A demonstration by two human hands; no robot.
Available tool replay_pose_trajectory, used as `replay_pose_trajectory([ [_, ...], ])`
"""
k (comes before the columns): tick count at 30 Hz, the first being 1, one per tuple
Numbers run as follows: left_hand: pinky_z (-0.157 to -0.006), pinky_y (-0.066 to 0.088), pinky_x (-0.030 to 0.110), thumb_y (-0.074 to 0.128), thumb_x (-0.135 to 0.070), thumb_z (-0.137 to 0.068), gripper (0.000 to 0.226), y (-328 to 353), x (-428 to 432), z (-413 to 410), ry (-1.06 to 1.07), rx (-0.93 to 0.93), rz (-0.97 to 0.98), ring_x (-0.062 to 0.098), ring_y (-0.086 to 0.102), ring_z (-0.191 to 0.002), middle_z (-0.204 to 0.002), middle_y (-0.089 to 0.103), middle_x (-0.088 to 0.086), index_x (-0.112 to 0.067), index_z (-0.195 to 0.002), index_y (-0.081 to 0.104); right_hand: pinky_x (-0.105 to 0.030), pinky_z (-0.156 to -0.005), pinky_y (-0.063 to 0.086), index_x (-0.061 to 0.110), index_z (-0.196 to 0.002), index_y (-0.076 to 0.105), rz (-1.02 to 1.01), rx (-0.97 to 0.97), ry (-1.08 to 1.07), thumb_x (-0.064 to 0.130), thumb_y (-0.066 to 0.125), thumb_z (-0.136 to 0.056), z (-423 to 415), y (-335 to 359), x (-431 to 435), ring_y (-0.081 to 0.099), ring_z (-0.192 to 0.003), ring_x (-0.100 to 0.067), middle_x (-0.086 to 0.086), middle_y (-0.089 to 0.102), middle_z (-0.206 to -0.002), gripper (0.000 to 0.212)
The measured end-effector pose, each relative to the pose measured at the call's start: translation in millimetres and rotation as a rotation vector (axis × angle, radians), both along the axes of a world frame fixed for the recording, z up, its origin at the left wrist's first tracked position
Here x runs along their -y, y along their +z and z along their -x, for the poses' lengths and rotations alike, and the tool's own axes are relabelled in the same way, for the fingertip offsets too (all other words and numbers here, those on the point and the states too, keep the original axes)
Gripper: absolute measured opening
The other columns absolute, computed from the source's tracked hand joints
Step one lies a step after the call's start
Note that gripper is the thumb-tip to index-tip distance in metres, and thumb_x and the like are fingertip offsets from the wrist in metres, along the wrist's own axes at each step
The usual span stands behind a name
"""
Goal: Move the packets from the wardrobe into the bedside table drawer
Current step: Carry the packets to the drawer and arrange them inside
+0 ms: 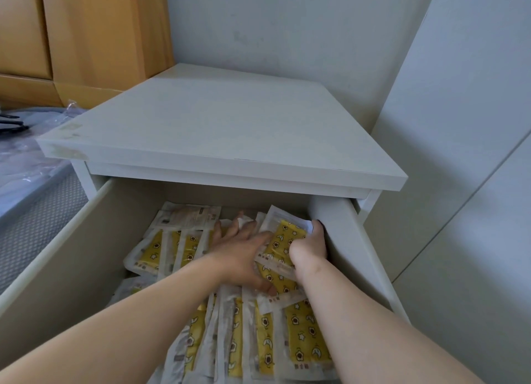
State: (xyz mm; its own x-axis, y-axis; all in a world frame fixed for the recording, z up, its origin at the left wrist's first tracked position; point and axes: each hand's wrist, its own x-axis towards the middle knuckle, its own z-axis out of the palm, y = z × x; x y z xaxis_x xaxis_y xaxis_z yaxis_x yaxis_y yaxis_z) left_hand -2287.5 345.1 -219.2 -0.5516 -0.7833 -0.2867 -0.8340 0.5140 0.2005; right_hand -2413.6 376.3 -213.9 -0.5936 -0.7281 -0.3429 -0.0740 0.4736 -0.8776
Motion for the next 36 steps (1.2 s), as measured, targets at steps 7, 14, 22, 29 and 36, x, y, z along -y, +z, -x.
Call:
replay_pose_trajectory([
  [7,-0.114,-0.007,0.054,0.056,-0.068,-0.076,0.099,-11,9,-10,0.069,-0.08,0.0,0.025,-0.011,-0.146,-0.159,0.005,-0.007,-0.034,-0.15,0.0,-0.029,-0.075,0.05,0.033,-0.147,0.024,0.139,-0.129,-0.025,-0.012,0.039,-0.089,-1,15,5,0.057,-0.109,-0.023,-0.004,0.052,-0.133,0.075],
  [14,-0.116,-0.002,0.051,0.047,-0.057,-0.089,0.068,-16,16,-18,0.081,-0.14,0.042,0.022,-0.004,-0.146,-0.157,0.013,-0.01,-0.035,-0.148,0.019,-0.032,-0.082,0.05,0.028,-0.149,0.015,0.133,-0.359,0.014,-0.005,0.044,-0.092,-6,8,4,0.057,-0.11,-0.026,-0.004,0.052,-0.119,0.073],
  [22,-0.117,-0.002,0.048,0.046,-0.042,-0.095,0.053,-18,15,-4,0.116,-0.206,0.054,0.018,-0.003,-0.147,-0.157,0.022,-0.003,-0.029,-0.143,0.028,-0.042,-0.108,0.034,0.024,-0.15,0.014,-0.33,-0.802,0.498,0.018,0.047,-0.094,-5,15,-6,0.022,-0.141,-0.031,-0.007,0.005,-0.158,0.065],
  [29,-0.117,-0.007,0.05,0.034,-0.045,-0.098,0.054,-21,15,-2,0.128,-0.228,-0.003,0.015,-0.006,-0.147,-0.155,0.028,-0.005,-0.036,-0.148,0.014,-0.043,-0.099,0.046,0.038,-0.148,0.004,-0.422,-0.736,0.775,0.028,0.063,-0.087,-1,0,-16,0.036,-0.132,-0.035,-0.007,0.008,-0.156,0.086],
  [36,-0.117,-0.009,0.044,0.034,-0.057,-0.094,0.072,-22,15,-7,0.122,-0.203,-0.019,0.016,-0.008,-0.147,-0.158,0.016,-0.007,-0.035,-0.149,-0.006,-0.038,-0.086,0.05,0.031,-0.142,0.03,-0.319,-0.802,0.642,0.03,0.044,-0.098,0,2,-10,0.051,-0.118,-0.029,-0.01,0.039,-0.14,0.046],
])
